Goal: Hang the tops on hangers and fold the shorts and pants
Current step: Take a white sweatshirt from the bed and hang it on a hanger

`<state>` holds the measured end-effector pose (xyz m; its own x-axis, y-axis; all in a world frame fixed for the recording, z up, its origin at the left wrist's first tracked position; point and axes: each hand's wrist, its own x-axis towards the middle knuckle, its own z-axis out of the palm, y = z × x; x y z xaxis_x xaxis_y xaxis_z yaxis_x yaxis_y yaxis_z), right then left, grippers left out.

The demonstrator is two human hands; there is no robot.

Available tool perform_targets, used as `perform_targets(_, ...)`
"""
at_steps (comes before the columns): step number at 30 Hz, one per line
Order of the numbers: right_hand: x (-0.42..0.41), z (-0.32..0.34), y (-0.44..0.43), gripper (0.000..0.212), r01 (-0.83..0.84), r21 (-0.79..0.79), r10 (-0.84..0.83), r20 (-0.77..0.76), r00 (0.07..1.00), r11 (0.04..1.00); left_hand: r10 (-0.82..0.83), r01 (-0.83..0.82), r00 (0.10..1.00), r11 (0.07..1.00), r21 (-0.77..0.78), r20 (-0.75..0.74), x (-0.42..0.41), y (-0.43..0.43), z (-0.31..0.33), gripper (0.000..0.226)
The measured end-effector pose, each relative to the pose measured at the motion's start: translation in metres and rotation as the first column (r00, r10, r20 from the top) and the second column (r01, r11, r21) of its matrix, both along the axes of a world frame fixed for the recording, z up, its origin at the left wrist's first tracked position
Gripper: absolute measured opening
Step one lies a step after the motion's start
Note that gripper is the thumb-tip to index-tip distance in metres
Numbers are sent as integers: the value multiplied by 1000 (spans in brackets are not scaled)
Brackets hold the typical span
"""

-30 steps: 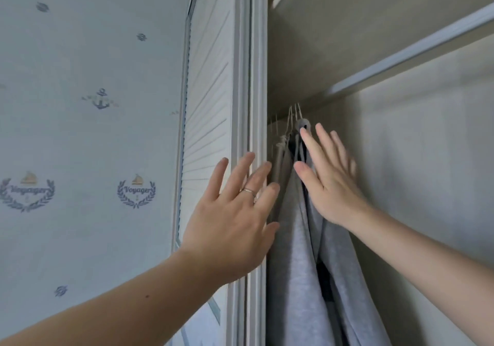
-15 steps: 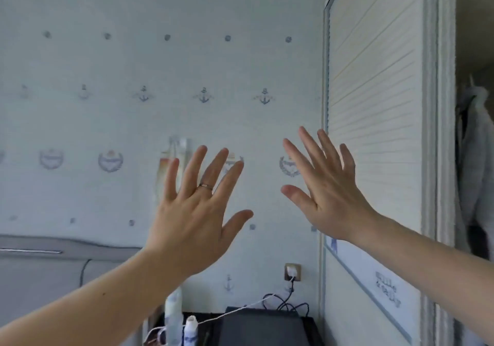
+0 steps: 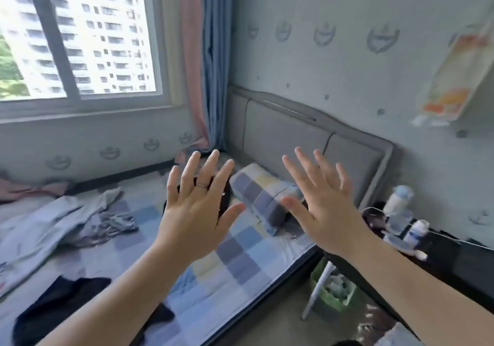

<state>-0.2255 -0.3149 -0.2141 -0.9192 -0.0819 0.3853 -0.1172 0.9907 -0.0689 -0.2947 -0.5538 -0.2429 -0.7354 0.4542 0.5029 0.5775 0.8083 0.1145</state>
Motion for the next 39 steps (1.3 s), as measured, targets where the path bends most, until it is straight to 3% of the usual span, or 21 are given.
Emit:
perform_targets(6, -91, -95, -110, 80, -228, -137, 251, 177, 952, 964, 308, -298, 924, 951, -76, 226, -15, -116, -97, 76)
perform_targets(17, -259, -215, -237, 82, -416, -257, 489, 485, 725, 872, 599, -610, 601, 771, -180, 530, -92, -215, -212, 78)
perform_targets(23, -325, -259, -299, 84, -520, -254, 551, 616, 563, 815, 649, -730, 386, 649, -213, 655, -124, -269, -244, 69)
perform_targets(30, -377, -322, -389, 77, -546, -263, 553, 684, 476, 795, 648, -767, 256, 588, -257, 717, -148, -365, -295, 67)
perform_targets(34, -396, -377, -453, 65, -521, -222, 494, 733, 468, 824, 621, -753, 191, 590, -292, 760, -168, -433, -356, 65)
perform_targets(39, -423, -484, -553, 65, -496, -205, 449, 776, 443, 844, 600, -714, 113, 603, -355, 792, -201, -536, -485, 66)
